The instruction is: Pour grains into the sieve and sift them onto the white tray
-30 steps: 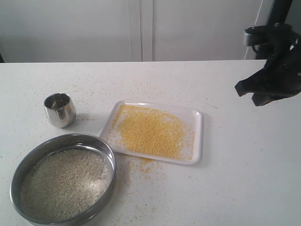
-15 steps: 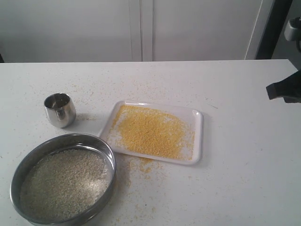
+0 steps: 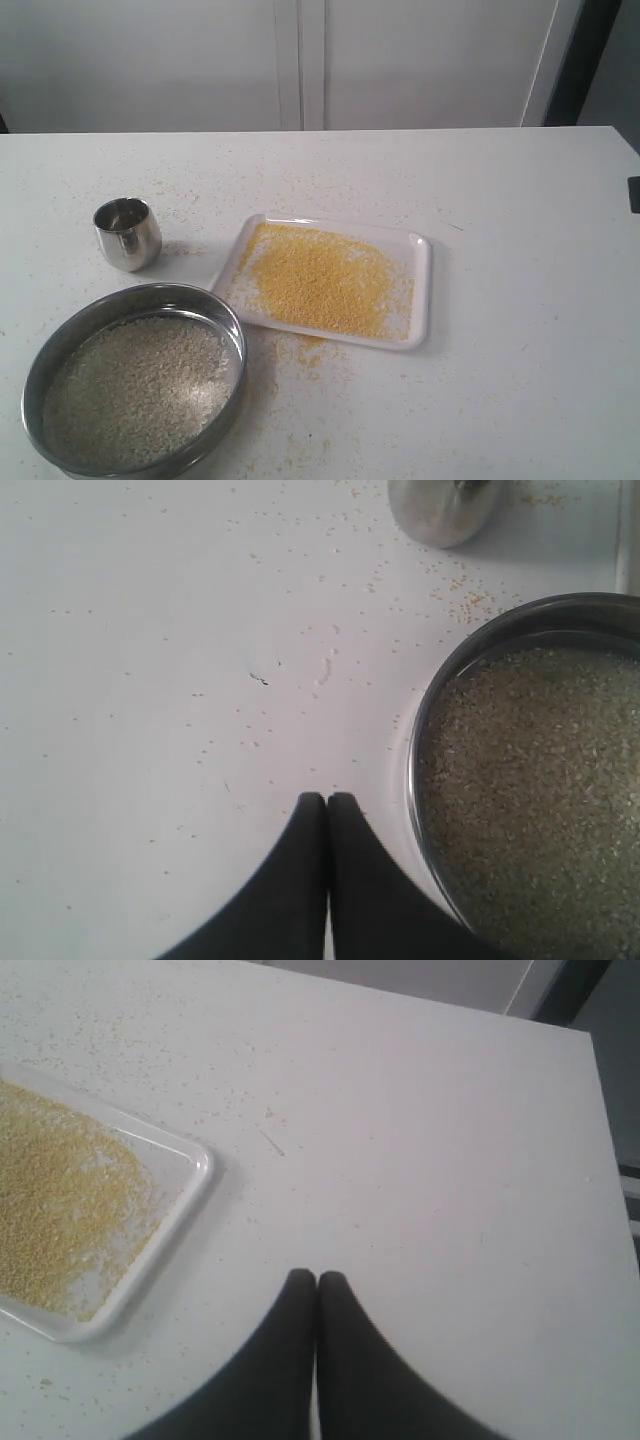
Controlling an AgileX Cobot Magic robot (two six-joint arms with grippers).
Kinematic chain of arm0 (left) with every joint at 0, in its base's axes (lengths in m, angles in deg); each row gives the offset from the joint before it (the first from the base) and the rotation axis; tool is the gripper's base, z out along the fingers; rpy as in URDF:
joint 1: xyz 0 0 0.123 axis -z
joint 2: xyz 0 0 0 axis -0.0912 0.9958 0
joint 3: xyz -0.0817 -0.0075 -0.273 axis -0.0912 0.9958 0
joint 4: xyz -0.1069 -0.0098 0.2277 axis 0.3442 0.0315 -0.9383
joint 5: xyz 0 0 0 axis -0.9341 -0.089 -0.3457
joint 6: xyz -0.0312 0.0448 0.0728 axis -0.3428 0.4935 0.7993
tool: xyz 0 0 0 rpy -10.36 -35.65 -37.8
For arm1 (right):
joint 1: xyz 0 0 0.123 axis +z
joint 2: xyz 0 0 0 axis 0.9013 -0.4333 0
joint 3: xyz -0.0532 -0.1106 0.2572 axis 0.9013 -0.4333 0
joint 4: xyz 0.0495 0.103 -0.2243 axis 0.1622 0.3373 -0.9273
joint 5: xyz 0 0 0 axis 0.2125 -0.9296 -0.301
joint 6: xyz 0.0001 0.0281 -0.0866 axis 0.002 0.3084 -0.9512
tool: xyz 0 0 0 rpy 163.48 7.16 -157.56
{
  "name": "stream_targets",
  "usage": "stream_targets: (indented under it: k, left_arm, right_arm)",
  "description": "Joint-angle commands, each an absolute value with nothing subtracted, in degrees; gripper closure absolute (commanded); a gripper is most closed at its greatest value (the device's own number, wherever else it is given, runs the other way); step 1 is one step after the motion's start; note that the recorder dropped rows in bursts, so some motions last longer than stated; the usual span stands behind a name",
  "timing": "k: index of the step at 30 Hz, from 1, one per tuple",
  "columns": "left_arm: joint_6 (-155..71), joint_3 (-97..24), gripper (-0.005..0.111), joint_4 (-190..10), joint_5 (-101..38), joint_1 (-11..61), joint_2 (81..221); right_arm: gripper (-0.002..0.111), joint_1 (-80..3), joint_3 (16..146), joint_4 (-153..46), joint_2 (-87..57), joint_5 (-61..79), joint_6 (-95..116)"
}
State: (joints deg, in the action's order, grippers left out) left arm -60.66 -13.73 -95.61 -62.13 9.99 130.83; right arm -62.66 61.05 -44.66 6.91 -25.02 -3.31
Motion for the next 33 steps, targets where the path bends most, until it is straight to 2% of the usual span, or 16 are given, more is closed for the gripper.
stream_targets:
  k: [1, 10, 15, 33]
  left_arm:
    - [-60.7, -13.6, 0.106, -95.4, -62.5, 10.0, 130.4]
    - [-60.7, -13.6, 0.106, -95.4, -62.5, 10.0, 130.4]
    - [-60.7, -13.6, 0.106, -95.4, -62.5, 10.0, 130.4]
    - [-60.7, -13.6, 0.106, -95.4, -62.5, 10.0, 130.4]
  right_arm:
    - [0.108, -63.3, 60.7, -44.4, 9.3, -25.2, -2.9]
    - [0.108, -63.3, 60.7, -44.4, 9.9, -24.9, -3.1]
    - [0.108, -63.2, 59.3, -43.1, 10.1, -18.0, -3.0]
    - [0.108, -62.5, 43.3, -41.4, 30.9, -11.4, -1.7]
